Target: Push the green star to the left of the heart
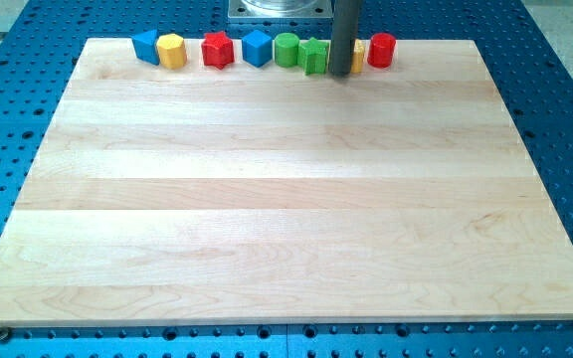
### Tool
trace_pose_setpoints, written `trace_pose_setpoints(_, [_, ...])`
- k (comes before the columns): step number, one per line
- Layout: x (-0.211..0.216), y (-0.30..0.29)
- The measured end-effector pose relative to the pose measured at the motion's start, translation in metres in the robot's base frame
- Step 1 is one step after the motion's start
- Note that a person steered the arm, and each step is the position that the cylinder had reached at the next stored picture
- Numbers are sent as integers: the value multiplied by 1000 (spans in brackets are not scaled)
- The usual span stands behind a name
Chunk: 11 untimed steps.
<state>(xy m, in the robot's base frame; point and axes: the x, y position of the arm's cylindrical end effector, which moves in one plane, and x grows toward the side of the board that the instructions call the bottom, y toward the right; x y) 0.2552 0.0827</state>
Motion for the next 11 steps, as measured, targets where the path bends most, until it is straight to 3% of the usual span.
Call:
trace_pose_setpoints(1, [4,-9])
trace_pose_setpoints(3, [47,-123])
trace_pose_setpoints(4, [47,-132])
trace_pose_setpoints(8, [10,-65])
trace_pose_setpoints(11, [2,-58])
